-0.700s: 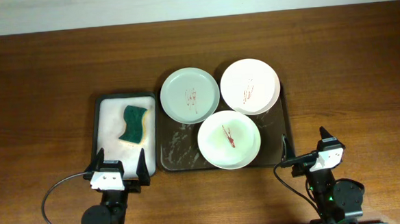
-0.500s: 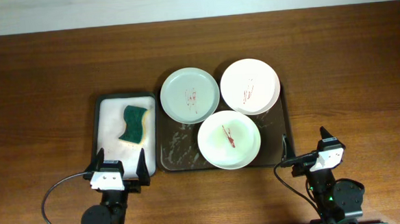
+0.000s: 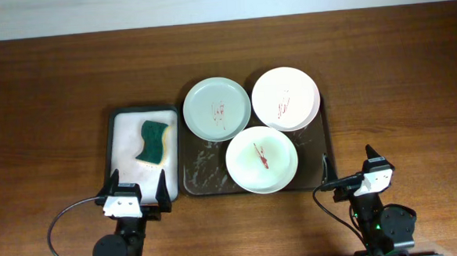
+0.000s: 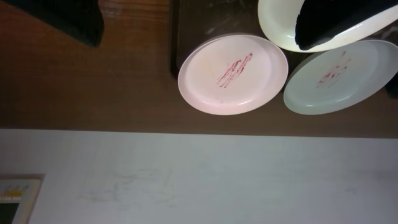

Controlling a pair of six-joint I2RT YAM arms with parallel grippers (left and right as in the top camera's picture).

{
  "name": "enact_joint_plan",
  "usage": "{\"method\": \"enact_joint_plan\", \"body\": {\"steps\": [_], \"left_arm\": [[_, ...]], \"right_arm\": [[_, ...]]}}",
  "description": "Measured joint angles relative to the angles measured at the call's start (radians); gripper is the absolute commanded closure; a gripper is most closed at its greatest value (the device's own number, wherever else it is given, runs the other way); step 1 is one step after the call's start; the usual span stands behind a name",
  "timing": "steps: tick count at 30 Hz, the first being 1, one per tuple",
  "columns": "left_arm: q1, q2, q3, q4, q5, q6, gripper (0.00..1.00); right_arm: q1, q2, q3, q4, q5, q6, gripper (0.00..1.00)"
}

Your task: Clean dirty plates on tray and stack at the side

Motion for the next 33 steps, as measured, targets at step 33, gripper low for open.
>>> {"method": "enact_joint_plan", "body": {"steps": [33], "left_arm": [[0.0,0.511,0.504,-0.42,-0.003,0.0,0.01]], "right_arm": [[0.0,0.496,0.522,-0.511,-0.036,0.111,0.01]]}}
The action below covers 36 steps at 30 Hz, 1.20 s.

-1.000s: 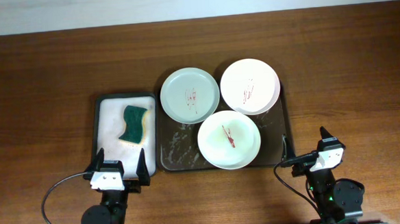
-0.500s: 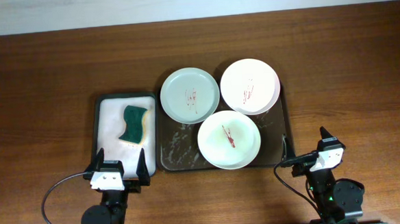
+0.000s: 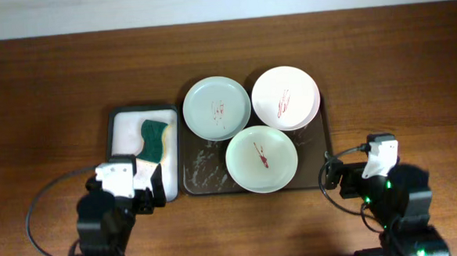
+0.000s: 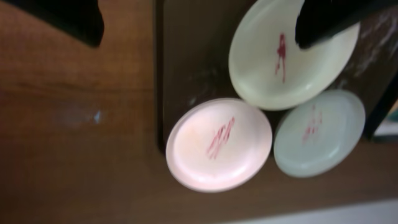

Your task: Clean dirty plates on tray and stack at the side

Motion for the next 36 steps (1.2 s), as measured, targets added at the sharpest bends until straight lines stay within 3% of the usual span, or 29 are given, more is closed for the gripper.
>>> {"method": "enact_joint_plan", "body": {"steps": [4,7,9,15,19,23,26,27,28,29,31,33,36], "left_arm": [[0.0,0.39,0.325,-0.3,0.0,0.0,0.01],[0.0,0.54,0.351,-0.356,0.035,0.0,0.01],[0.0,0.627,0.352,-0.32,0.079,0.0,0.01],[0.0,0.732,0.358,0.096,0.005,-0.024,0.07],[0.0,0.993,0.359,0.216,-0.032,-0.026,0.25],[0.0,1.153,0.358,0.258,-0.037,-0.029,0.49],[0.0,1.197,0.359,0.259,-0.042,-0.031,0.91],[0.0,1.198,0.362,0.253,-0.045,-0.031,1.0],[0.0,1.198,0.366,0.242,-0.046,-0.031,1.0],[0.0,1.198,0.37,0.23,-0.046,-0.033,1.0],[0.0,1.194,0.386,0.174,-0.046,-0.031,1.0],[0.0,1.139,0.407,0.044,-0.045,-0.031,1.0],[0.0,1.009,0.428,-0.032,0.016,-0.031,1.0]], "right_arm": [[0.0,0.363,0.366,-0.318,-0.007,0.0,0.01],[0.0,0.479,0.477,-0.331,-0.053,0.0,0.01],[0.0,0.51,0.481,-0.33,-0.087,0.0,0.01],[0.0,0.624,0.484,-0.327,-0.134,0.0,0.01],[0.0,0.653,0.484,-0.326,-0.142,0.0,0.01],[0.0,0.653,0.484,-0.326,-0.145,0.0,0.02],[0.0,0.653,0.484,-0.327,-0.145,0.0,0.01],[0.0,0.653,0.484,-0.327,-0.145,0.0,0.01],[0.0,0.653,0.484,-0.327,-0.145,0.0,0.01],[0.0,0.658,0.484,-0.328,-0.145,0.0,0.04],[0.0,0.691,0.485,-0.345,-0.145,-0.008,0.3],[0.0,0.737,0.485,-0.351,-0.152,-0.014,0.41],[0.0,0.854,0.485,-0.351,-0.176,-0.017,0.55]]}}
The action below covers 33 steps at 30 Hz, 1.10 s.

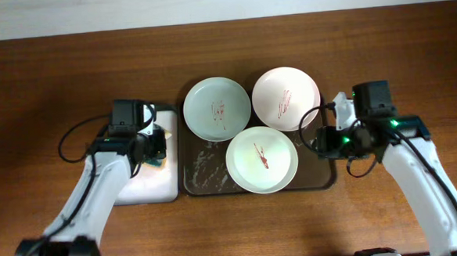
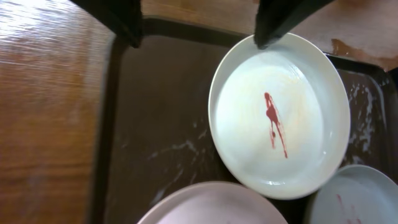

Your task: Clean dirty plates on tray and stack at the side

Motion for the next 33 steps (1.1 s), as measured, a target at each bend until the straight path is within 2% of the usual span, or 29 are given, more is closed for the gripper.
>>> {"method": "enact_joint_plan", "body": {"steps": [1,2,7,11,13,15,16,25,27,33], "left_arm": [[0.0,-0.026,0.007,-0.024,0.027,0.0,1.0],[0.0,-0.025,0.008,-0.073,0.058,0.0,1.0],[0.0,0.022,0.005,-0.105,0.079,0.0,1.0],[0.0,0.024,0.005,-0.131,0.082,-0.018,1.0],[0.0,0.024,0.005,-0.134,0.082,-0.02,1.0],[0.0,0.029,0.005,-0.134,0.082,-0.023,1.0],[0.0,0.035,0.005,-0.134,0.082,-0.023,1.0],[0.0,0.037,0.005,-0.134,0.082,-0.023,1.0],[0.0,0.037,0.005,-0.134,0.082,-0.023,1.0],[0.0,0.037,0.005,-0.134,0.082,-0.023,1.0]], "right_arm": [[0.003,0.054,0.0,0.005,-0.016,-0.004,0.63],[0.022,0.114,0.0,0.011,-0.025,-0.01,0.65],[0.087,0.314,0.001,0.092,-0.051,-0.011,0.65],[0.136,0.367,0.001,0.156,-0.063,-0.002,0.67],[0.138,0.382,0.001,0.162,-0.031,0.021,0.85],[0.138,0.389,0.001,0.168,-0.009,0.044,0.94],[0.138,0.391,0.001,0.167,-0.003,0.044,0.96],[0.211,0.392,0.001,0.182,0.0,0.098,0.96],[0.211,0.392,0.001,0.182,0.0,0.118,0.85],[0.212,0.392,0.001,0.179,0.006,0.123,0.85]]}}
